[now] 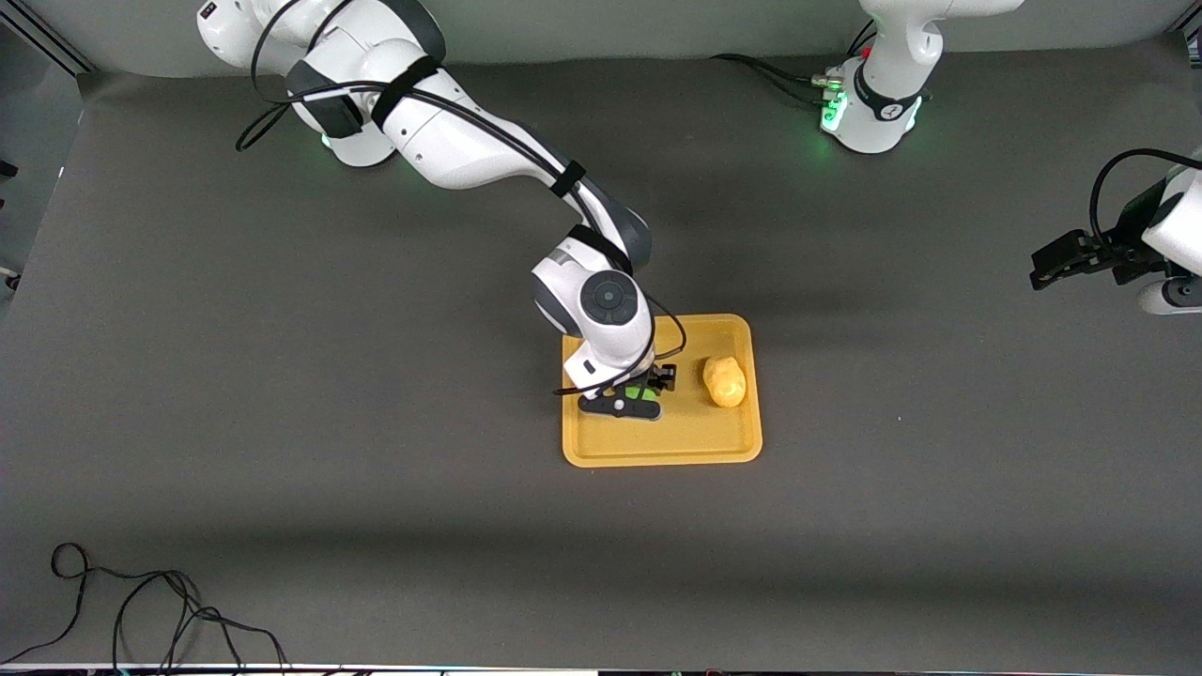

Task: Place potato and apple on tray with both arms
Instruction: 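Carry the green apple with the right gripper onto the tray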

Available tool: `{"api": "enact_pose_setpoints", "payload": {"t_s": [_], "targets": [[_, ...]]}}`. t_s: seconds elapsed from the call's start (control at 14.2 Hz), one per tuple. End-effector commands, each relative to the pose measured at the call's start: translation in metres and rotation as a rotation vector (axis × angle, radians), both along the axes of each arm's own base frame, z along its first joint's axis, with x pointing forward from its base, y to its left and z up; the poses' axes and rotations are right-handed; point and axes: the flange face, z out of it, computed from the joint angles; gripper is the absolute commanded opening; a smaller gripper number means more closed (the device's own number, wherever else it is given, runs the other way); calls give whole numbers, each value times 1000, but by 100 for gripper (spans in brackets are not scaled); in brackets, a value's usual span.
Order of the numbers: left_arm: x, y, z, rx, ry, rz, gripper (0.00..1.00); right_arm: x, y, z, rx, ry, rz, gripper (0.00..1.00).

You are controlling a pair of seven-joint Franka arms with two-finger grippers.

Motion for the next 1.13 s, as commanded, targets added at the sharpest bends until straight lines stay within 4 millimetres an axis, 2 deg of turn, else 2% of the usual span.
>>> {"api": "enact_pose_setpoints", "payload": {"t_s": [0.0, 0.14, 0.35, 0.42, 0.56, 0.7, 0.91, 1.06], "targets": [[-3, 2, 7, 12, -7, -15, 100, 1, 1, 4, -2, 12, -11, 32], [-4, 4, 8, 27, -8, -14, 100, 2, 1, 4, 1, 10, -15, 35], [-5, -3, 7, 19, 6, -23, 100, 2, 1, 3, 3, 11, -20, 62], [-5, -5, 7, 19, 6, -26, 100, 4, 0, 6, 5, 8, -18, 68], [-5, -3, 7, 21, 4, -25, 100, 5, -1, 8, 7, 6, -18, 81], [-5, -2, 7, 21, 4, -24, 100, 8, -3, 10, 8, 3, -22, 100], [-5, -1, 7, 19, 3, -20, 100, 10, -3, 16, 12, 0, -21, 100], [-5, 1, 7, 19, 4, -17, 100, 19, -11, 36, 31, -11, -40, 100]]}}
